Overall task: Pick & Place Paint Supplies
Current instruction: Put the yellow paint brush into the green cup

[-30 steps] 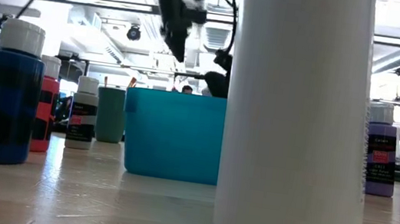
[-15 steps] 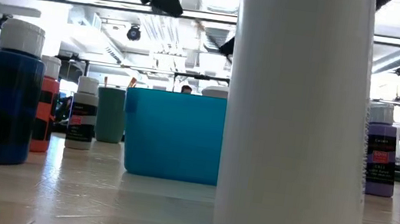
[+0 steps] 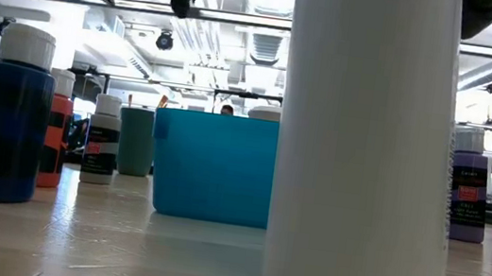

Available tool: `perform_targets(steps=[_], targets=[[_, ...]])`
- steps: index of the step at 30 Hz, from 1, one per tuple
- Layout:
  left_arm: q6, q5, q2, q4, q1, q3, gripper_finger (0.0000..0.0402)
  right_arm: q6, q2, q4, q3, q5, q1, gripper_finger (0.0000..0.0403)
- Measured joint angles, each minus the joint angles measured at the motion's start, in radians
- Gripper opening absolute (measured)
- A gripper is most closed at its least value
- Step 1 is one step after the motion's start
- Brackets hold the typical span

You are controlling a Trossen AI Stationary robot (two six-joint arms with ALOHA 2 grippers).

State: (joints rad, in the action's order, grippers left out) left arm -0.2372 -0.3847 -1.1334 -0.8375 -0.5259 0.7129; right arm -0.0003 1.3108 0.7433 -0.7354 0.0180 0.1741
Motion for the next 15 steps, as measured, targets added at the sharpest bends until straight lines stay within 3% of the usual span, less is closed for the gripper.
perform_targets(steps=[5,15], targets=[[-0.029,-0.023,-0.076,-0.075,0.065,0.03,0.019,-0.006,0.02,-0.005,-0.019,-0.001,0.0,0.001],[0.086,-0.049,-0.241,0.053,0.136,0.228,0.019,-0.005,0.041,-0.006,-0.037,-0.019,0.0,0.001]])
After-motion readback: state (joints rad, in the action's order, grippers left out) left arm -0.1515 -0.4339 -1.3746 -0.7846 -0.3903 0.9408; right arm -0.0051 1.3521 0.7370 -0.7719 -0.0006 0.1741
